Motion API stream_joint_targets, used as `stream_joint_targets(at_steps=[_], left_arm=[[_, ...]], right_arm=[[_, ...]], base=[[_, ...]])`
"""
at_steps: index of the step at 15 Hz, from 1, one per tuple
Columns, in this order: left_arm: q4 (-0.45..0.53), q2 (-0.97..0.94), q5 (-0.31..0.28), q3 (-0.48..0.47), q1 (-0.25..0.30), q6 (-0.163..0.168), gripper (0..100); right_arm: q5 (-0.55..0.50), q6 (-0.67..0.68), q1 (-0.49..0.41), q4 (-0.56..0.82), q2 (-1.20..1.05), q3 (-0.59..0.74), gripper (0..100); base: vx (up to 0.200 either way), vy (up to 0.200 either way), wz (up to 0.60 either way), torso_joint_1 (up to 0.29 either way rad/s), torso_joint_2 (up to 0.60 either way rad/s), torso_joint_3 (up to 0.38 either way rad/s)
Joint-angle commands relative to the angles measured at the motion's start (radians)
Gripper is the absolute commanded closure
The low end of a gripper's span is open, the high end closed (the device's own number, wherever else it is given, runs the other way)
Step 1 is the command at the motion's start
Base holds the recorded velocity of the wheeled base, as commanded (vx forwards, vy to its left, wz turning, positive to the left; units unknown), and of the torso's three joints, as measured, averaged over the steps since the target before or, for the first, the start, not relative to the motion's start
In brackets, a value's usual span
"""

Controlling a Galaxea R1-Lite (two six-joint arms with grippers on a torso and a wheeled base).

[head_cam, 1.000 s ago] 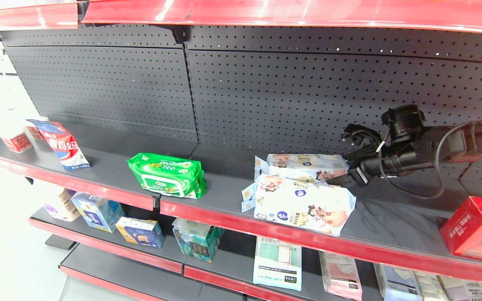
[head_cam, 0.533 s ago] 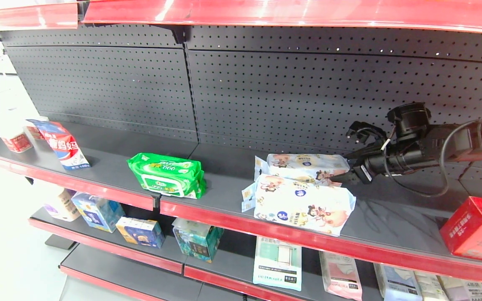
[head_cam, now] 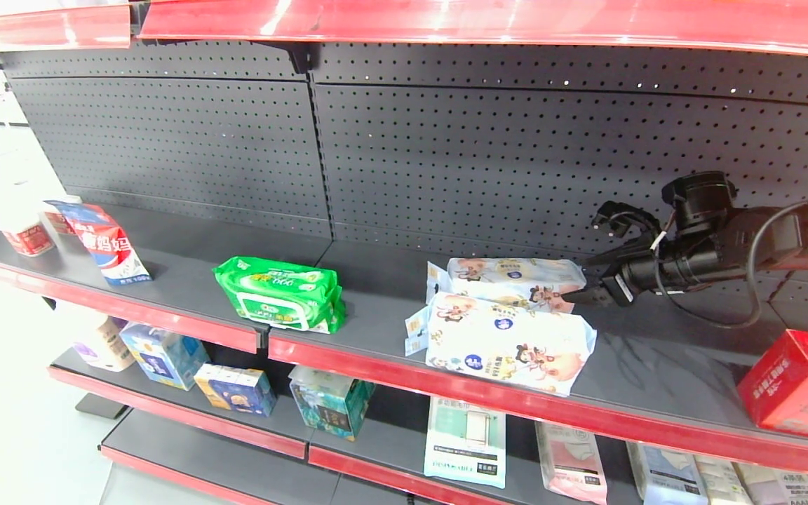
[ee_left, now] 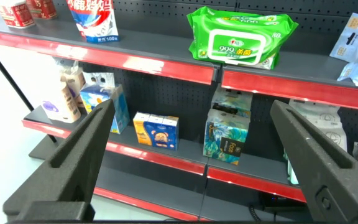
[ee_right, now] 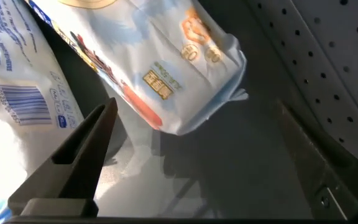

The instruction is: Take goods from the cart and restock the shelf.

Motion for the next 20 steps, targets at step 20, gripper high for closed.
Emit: stream_joint_targets(at_steps=[20], left_arm=[[0.000, 0.001, 0.000, 0.000, 0.000, 0.000, 0]], right_arm=[[0.103, -0.042, 0.030, -0.008, 0.102, -0.097, 0]], base=[[0.000, 0.000, 0.00, 0.000, 0.00, 0.000]])
